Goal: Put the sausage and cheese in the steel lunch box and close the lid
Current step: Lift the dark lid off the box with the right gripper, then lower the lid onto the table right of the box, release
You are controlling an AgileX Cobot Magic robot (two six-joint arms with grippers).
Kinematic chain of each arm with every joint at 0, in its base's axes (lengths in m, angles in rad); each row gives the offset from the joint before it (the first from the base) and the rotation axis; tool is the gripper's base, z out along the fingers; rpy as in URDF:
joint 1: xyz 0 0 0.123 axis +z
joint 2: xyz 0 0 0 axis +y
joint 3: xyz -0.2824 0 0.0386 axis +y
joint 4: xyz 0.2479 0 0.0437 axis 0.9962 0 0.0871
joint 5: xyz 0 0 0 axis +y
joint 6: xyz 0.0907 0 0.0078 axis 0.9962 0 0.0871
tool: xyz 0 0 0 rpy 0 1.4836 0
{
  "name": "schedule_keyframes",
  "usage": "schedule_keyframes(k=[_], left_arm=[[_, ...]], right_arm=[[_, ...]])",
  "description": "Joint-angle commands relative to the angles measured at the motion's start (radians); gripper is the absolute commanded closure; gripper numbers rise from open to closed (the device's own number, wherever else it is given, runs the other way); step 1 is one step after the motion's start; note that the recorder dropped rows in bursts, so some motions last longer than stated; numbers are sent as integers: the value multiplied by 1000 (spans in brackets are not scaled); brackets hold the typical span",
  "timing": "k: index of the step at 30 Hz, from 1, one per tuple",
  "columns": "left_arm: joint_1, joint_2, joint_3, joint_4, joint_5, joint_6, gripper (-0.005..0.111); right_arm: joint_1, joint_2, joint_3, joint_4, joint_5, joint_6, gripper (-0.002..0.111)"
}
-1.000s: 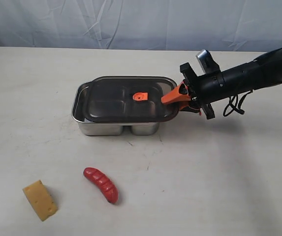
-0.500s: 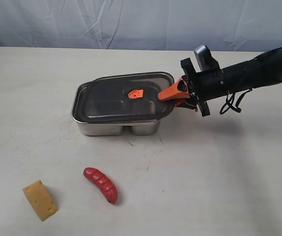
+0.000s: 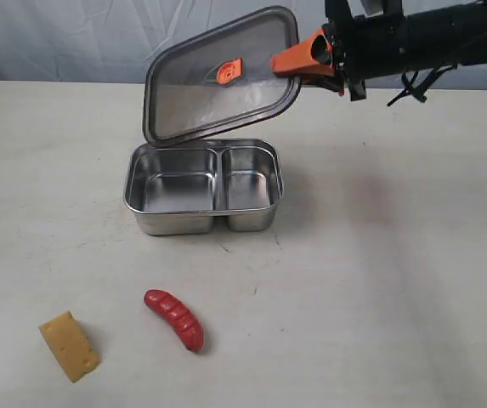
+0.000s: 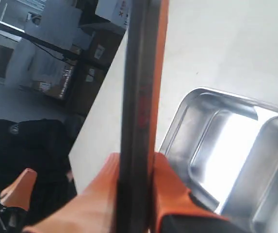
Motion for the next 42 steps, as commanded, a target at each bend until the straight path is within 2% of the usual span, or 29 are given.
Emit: schedule_keyframes(k=[1,5,9,14,18,23,27,33,42], left_arm=[[2,-6,4,4,-6,-1,107],[2,-6,4,4,-6,-1,107],[2,-6,4,4,-6,-1,107],[2,-6,4,4,-6,-1,107],[2,-6,4,4,-10,-1,107],[2,-6,4,4,-10,-1,107],[2,-6,4,4,-10,-1,107],[2,-6,4,4,-10,-1,107],[2,-6,4,4,-10,-1,107]], right_arm=[[-38,-90,-59,-150,-96,3,109],[-47,-203,-106,-476,-232,93,109],[-47,-307,-117,-786,-268,241,109],[-32,-393,-117,-1072,-185,334,109],[24,-424,-117,-1266,-90,334,109],[149,-424,-113,-1366,23,334,109],[285,-423,-96,-1457,23,342,109],[460,-423,9,-1695,23,470,109],[604,-423,174,-1741,23,608,109]])
